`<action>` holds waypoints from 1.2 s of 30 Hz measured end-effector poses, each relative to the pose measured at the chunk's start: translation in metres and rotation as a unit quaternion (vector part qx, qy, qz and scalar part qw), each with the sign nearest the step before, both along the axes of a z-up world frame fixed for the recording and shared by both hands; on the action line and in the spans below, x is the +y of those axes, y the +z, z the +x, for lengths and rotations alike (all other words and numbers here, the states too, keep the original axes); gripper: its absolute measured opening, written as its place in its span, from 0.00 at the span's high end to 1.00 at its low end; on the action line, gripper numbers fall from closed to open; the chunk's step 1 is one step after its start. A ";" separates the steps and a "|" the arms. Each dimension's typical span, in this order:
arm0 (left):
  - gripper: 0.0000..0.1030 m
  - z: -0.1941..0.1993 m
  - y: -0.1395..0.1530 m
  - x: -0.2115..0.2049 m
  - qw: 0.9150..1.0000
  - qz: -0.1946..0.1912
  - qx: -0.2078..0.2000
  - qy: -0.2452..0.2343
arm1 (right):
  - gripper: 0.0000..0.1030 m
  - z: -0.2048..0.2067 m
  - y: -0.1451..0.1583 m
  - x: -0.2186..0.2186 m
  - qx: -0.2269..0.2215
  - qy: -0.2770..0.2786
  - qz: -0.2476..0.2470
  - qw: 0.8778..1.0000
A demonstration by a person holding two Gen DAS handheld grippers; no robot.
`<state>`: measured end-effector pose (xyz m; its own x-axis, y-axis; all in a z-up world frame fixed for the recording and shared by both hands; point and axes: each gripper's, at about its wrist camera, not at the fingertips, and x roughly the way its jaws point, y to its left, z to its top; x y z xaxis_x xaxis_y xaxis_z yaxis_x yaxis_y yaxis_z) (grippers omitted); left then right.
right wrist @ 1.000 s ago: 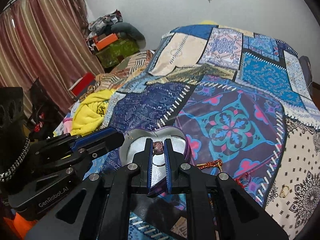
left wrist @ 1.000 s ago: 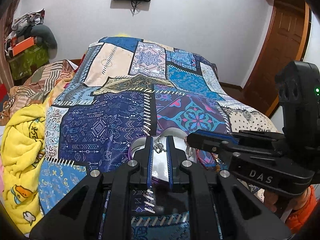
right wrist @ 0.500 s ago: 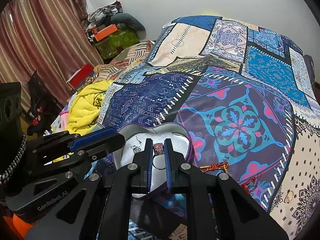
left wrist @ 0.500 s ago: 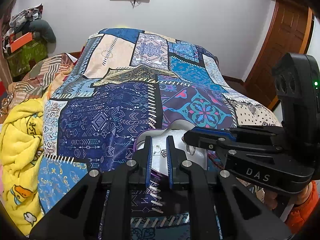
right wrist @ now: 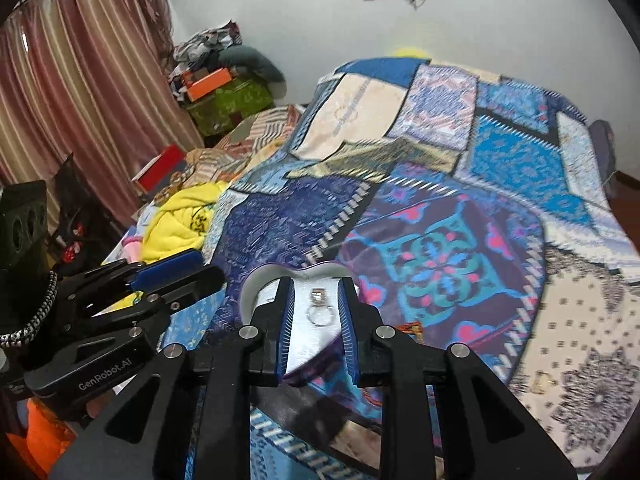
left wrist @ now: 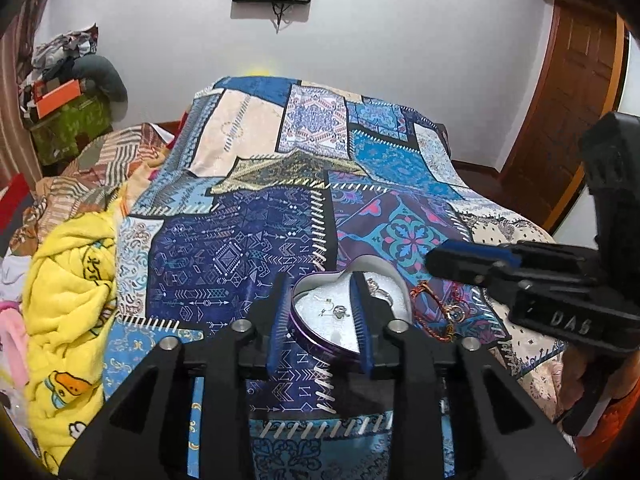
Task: Organize jewelry
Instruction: 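Open the left tool over the tin while the right tool releases its ring, then move both tools away from the tin toward the remaining jewelry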
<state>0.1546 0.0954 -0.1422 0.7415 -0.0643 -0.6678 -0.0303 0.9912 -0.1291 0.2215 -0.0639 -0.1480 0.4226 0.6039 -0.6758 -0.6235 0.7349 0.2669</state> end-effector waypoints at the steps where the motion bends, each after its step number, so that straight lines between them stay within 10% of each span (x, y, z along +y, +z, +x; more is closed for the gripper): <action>1: 0.66 -0.002 0.002 -0.002 1.000 0.002 -0.002 0.000 | 0.80 -0.002 0.004 -0.004 -0.008 -0.007 -0.004 1.000; 17: 0.55 -0.016 0.016 -0.059 0.999 0.013 0.009 -0.042 | 0.64 -0.018 0.026 -0.094 -0.043 -0.108 -0.010 0.993; 36: 0.55 -0.003 -0.057 -0.115 0.986 -0.012 0.116 -0.122 | 0.64 -0.023 -0.033 -0.149 0.031 -0.132 -0.043 0.990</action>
